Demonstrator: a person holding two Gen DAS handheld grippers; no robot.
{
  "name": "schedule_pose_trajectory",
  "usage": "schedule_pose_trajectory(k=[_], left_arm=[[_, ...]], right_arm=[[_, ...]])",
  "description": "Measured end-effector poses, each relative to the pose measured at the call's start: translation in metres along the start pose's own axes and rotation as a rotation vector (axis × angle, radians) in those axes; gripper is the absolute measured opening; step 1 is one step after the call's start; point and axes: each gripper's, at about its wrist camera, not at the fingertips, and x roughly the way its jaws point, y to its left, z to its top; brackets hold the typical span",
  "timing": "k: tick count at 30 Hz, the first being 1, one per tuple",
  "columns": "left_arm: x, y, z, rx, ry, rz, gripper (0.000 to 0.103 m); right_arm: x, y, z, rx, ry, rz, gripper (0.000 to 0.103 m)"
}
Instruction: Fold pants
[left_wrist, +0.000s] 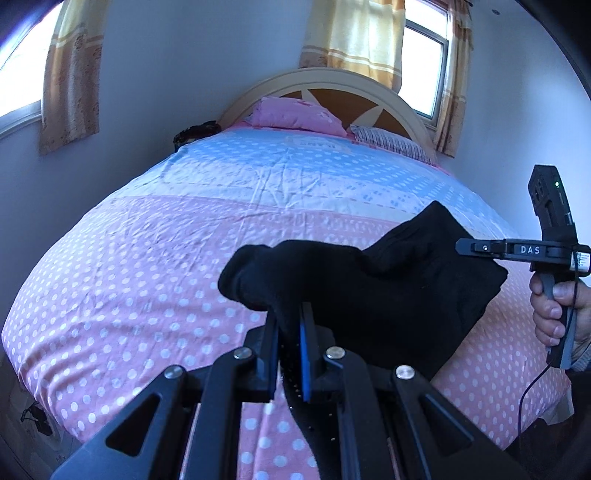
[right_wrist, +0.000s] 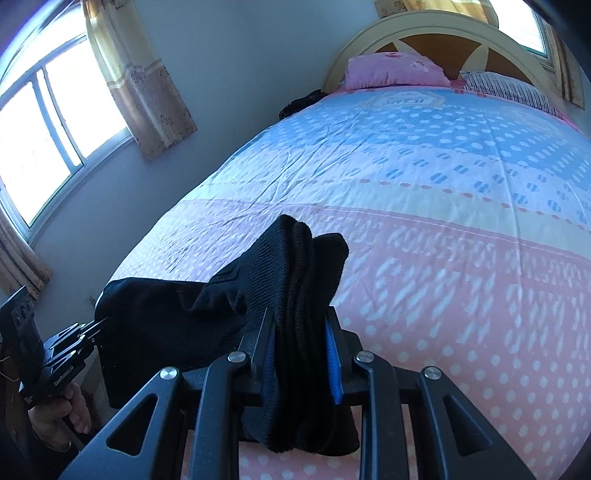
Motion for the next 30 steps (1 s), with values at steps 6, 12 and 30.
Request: schedule_pose_trajectory(k=[6,12,30], left_arm=[[0.003,0.016,-0.001,-0.030,0.007,0.011,0.010],[0.009,0.028,-0.006,-0.048,0.020,0.013,0.010],[0.034,0.034,-0.027,-0.003,0.069,0.057,0.016]], right_arm=[[0.017,0.011,0.008,-0.008,0.012,0.010,0.024],[0.031,0.011,0.009,-0.007,0.030,0.001,0.024],[0.067,-0.012,0.004,0.055,0.087,-0.029,0.025]])
